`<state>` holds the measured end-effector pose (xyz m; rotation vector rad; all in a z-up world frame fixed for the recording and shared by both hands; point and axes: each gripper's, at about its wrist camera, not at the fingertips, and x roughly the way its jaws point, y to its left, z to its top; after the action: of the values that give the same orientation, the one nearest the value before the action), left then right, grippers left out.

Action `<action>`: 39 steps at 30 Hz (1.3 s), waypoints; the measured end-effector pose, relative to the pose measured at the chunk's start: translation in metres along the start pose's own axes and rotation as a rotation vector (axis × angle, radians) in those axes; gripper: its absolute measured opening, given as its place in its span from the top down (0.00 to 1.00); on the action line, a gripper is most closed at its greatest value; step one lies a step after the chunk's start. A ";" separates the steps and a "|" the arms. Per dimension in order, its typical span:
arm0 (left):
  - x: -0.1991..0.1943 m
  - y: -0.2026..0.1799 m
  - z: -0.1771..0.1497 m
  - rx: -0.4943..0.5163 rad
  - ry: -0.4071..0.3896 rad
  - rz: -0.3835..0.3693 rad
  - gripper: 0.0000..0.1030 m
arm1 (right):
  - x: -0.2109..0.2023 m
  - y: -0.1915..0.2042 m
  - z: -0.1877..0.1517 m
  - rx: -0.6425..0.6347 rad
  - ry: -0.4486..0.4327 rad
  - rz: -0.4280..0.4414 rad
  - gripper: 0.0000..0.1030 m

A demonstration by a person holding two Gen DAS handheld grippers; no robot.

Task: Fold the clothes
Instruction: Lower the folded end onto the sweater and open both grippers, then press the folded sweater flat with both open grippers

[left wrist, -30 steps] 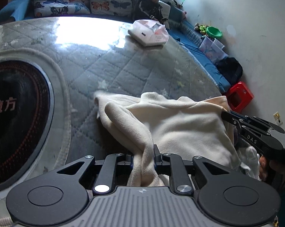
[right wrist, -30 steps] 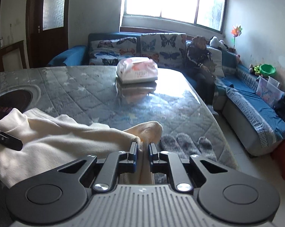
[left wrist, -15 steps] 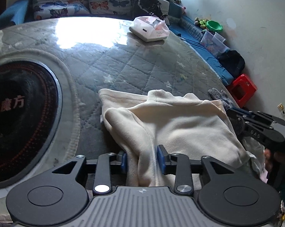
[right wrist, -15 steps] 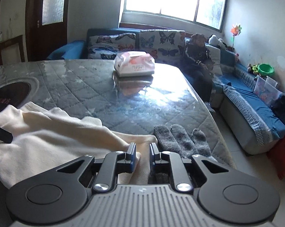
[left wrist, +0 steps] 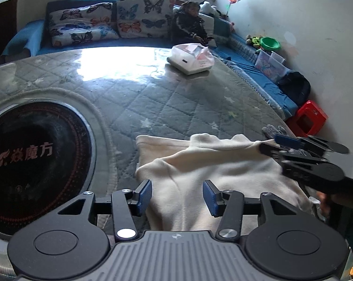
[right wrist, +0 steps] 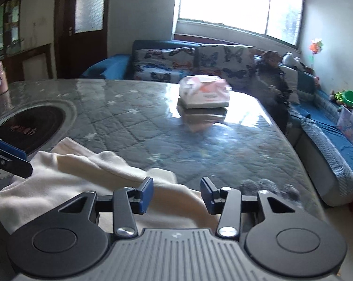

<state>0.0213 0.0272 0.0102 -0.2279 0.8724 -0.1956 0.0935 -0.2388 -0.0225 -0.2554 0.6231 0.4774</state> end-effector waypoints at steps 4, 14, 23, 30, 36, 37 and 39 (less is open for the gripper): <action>0.005 -0.007 -0.003 0.025 0.014 -0.011 0.50 | 0.016 0.014 0.003 -0.028 0.019 0.025 0.51; 0.017 -0.007 -0.010 0.046 0.043 -0.013 0.49 | 0.036 0.016 0.002 -0.014 0.032 0.025 0.41; 0.017 -0.011 -0.011 0.046 0.045 0.002 0.42 | 0.023 0.012 0.001 -0.006 0.017 0.008 0.32; 0.013 -0.020 -0.014 0.057 0.035 0.022 0.26 | 0.003 0.009 -0.004 0.012 0.001 -0.020 0.12; 0.006 -0.022 -0.020 0.046 0.021 0.040 0.14 | -0.015 0.005 -0.015 0.062 -0.005 -0.028 0.05; 0.005 -0.022 -0.021 0.043 0.020 0.041 0.12 | -0.020 0.005 -0.018 0.069 -0.008 -0.031 0.02; 0.000 -0.022 -0.023 0.043 0.011 0.048 0.08 | -0.027 0.005 -0.021 0.074 -0.015 -0.036 0.02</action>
<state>0.0017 0.0034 0.0013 -0.1657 0.8834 -0.1705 0.0609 -0.2515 -0.0230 -0.1926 0.6197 0.4208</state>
